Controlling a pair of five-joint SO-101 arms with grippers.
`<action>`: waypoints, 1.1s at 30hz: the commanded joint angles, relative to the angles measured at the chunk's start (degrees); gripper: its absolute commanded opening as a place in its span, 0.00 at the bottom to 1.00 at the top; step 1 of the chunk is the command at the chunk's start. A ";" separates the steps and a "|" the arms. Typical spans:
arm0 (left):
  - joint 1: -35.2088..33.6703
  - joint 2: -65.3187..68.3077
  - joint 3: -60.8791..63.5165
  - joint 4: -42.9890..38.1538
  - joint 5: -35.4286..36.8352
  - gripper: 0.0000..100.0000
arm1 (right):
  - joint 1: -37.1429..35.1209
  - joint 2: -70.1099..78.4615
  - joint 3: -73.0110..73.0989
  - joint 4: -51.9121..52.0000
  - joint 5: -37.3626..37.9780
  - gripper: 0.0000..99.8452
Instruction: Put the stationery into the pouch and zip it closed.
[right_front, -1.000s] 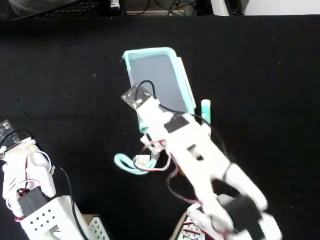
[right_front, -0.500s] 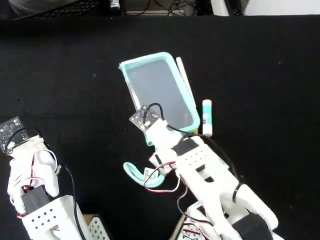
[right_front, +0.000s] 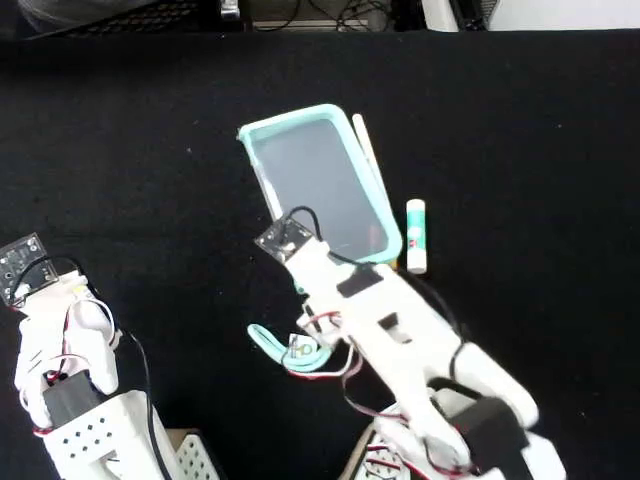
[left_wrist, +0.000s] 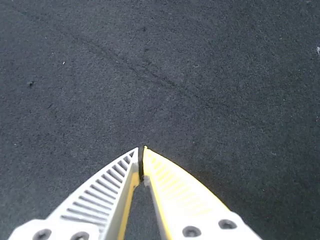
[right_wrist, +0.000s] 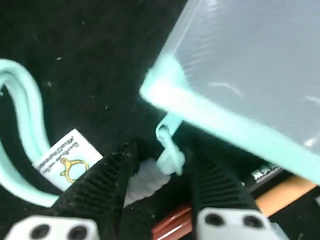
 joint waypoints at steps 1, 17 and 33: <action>0.40 -0.44 -0.92 -0.70 0.44 0.03 | -0.09 4.18 -4.44 0.97 0.26 0.04; 18.86 0.18 -7.87 -1.23 0.44 0.13 | 0.00 -18.59 -31.60 22.15 5.71 0.01; 38.46 -0.35 -19.74 -4.92 6.51 0.13 | -7.30 -3.30 -62.64 31.30 14.07 0.01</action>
